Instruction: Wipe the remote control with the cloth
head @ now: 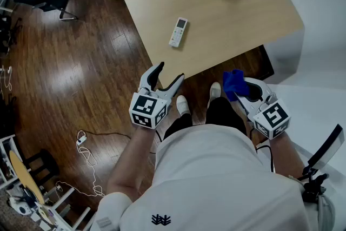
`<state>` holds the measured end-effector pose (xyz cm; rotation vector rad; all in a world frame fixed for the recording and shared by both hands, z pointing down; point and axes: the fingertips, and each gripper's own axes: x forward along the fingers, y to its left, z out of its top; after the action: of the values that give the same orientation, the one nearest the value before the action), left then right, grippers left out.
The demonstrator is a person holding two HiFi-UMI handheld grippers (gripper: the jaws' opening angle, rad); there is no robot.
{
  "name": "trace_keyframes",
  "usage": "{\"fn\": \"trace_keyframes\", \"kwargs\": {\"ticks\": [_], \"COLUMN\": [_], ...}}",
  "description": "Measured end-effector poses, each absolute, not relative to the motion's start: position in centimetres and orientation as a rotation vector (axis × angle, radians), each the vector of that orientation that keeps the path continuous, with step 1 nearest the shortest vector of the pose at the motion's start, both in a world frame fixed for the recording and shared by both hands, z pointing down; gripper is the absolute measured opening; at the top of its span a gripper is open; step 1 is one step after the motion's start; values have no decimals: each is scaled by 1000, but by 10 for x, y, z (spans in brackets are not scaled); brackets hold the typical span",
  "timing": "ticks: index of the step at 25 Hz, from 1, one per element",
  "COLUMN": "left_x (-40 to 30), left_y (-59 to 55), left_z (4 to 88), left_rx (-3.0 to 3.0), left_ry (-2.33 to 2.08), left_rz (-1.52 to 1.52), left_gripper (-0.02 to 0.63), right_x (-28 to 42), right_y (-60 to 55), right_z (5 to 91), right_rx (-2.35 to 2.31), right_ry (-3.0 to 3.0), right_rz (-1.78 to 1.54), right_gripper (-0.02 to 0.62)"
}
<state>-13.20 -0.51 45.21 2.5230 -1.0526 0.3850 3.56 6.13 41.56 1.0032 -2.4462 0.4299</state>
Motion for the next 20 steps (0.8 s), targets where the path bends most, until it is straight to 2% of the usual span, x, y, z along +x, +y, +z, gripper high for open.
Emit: {"fn": "trace_keyframes", "kwargs": {"ticks": [7,11,20], "left_x": [-118,-99,-113], "left_y": [-77,-108,-157], "left_z": [504,547,625], "left_rx": [2434,2379,2275], "left_ry": [-1223,-1273,-1317], "left_rz": [462,613,836], "left_gripper": [345,353,353], "right_x": [36,58,74], "right_y": [-28,-72,-93], "right_z": [423,428,453], "right_rx": [836,734,636], "right_ry": [-2516,-2535,-2465], "right_rz": [346,336,404], "right_gripper": [78,78,78]}}
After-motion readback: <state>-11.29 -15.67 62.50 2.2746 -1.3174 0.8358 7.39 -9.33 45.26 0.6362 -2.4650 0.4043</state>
